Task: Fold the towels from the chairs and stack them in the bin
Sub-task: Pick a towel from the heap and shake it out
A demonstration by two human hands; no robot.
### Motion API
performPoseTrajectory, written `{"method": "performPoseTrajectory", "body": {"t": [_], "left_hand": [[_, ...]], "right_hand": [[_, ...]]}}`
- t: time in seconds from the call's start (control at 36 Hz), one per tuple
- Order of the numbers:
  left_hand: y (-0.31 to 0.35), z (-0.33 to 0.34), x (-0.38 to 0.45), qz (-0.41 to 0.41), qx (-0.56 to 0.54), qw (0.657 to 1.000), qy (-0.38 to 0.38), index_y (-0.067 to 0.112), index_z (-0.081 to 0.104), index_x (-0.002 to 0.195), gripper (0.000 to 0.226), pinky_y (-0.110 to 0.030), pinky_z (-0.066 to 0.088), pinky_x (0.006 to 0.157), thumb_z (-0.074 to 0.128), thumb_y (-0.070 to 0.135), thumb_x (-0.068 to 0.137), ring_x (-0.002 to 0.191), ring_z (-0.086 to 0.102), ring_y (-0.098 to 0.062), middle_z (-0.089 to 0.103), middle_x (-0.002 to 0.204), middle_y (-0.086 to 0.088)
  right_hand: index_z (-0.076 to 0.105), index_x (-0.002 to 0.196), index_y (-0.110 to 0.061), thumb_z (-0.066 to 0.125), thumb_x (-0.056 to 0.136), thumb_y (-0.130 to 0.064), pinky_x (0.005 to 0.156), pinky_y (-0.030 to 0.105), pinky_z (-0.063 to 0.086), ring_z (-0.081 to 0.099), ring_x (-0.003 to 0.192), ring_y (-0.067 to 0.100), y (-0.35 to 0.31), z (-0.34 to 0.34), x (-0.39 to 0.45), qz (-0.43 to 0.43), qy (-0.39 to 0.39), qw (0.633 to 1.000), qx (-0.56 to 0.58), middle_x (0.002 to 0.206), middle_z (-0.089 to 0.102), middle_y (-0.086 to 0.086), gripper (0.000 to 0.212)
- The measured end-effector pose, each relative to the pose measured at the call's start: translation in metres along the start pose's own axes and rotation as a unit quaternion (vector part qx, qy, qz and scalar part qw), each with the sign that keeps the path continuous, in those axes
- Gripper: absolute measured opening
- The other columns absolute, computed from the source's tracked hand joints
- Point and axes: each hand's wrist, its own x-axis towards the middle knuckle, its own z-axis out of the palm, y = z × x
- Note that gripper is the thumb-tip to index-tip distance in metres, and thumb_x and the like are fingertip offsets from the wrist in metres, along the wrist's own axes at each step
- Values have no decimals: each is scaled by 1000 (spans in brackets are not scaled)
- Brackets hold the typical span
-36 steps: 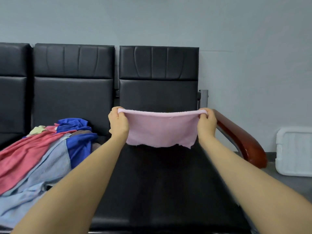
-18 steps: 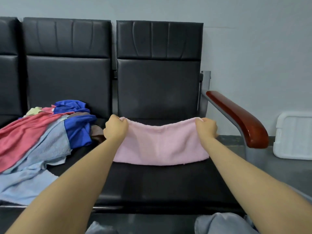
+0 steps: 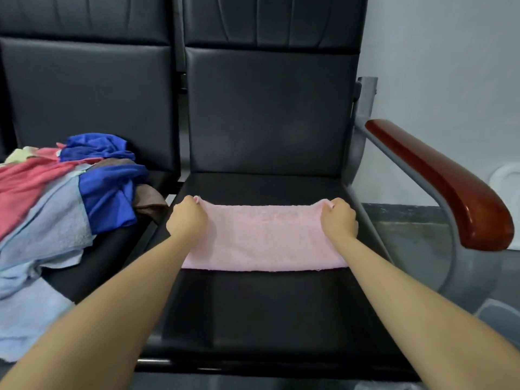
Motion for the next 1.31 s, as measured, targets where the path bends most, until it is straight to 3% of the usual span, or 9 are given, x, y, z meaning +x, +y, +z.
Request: {"method": "performPoseTrajectory", "body": {"t": [0.11, 0.22, 0.39, 0.53, 0.67, 0.86, 1.08, 1.19, 1.31], "left_hand": [[11, -4, 2, 3, -13, 998, 67, 1, 49, 117, 39, -39, 37, 79, 22, 27, 104, 100, 57, -37, 59, 112, -19], [21, -7, 11, -25, -14, 998, 60, 2, 45, 122, 38, -37, 34, 77, 22, 27, 104, 104, 56, -36, 58, 114, -20], [23, 5, 14, -84, 75, 994, -1, 0, 33, 134, 48, -38, 30, 103, 47, 25, 95, 127, 38, -34, 39, 138, -19], [10, 14, 1, -73, 134, 988, 8, -3, 31, 136, 54, -36, 28, 103, 47, 24, 92, 125, 37, -31, 39, 135, -16], [-4, 7, -10, -71, 179, 981, -37, 2, 39, 131, 51, -35, 31, 101, 46, 31, 91, 124, 41, -30, 44, 133, -14], [-12, 1, -35, 4, 232, 973, -17, 2, 47, 122, 32, -34, 36, 96, 42, 16, 94, 116, 49, -31, 50, 127, -16], [-2, -8, -55, 146, 233, 959, 65, 2, 42, 122, 26, -28, 26, 52, 35, 8, 97, 86, 64, -30, 63, 103, -10], [11, -27, -64, 155, 227, 954, 119, 11, 55, 78, 19, -20, 7, 41, 72, 14, 72, 43, 38, -18, 58, 63, 0], [18, -31, -72, 178, 184, 964, 75, 10, 45, 101, 6, -30, 29, 55, 42, 14, 97, 73, 59, -24, 58, 87, -3]], "right_hand": [[57, 106, -7, 40, 101, -20, 96, 45, 45, 59, 93, 26, -14, 1, 5, -27, 75, 996, 28, 97, 61, 10, 22], [56, 108, -7, 40, 102, -20, 97, 46, 44, 59, 97, 27, -24, 5, 13, -25, 87, 995, 44, 102, 62, 12, 22], [46, 131, -12, 52, 96, -19, 105, 39, 25, 39, 124, 28, -24, 17, 12, -83, 34, 995, -32, 137, 42, 10, 36], [42, 138, -22, 49, 96, -23, 105, 34, 24, 37, 129, 22, -20, 30, -8, -230, -89, 966, -72, 144, 37, -1, 42], [21, 149, -38, 29, 102, -41, 117, 33, 6, 5, 147, 12, -16, 37, -30, -349, -280, 868, -216, 159, 8, -14, 48], [12, 149, -44, 19, 101, -48, 119, 35, 2, -1, 147, 10, -12, 33, -45, -331, -298, 858, -258, 159, 0, -18, 48], [7, 150, -44, 17, 99, -53, 119, 38, -1, -5, 147, 11, -17, 34, -64, -307, -308, 860, -269, 160, -4, -16, 52], [7, 151, -41, 18, 99, -56, 118, 40, -2, -6, 148, 14, -30, 40, -79, -284, -318, 865, -264, 160, -5, -12, 55], [14, 150, -39, 25, 98, -53, 118, 42, 3, -1, 148, 17, -47, 54, -90, -282, -336, 870, -226, 161, 1, -9, 55]]}}
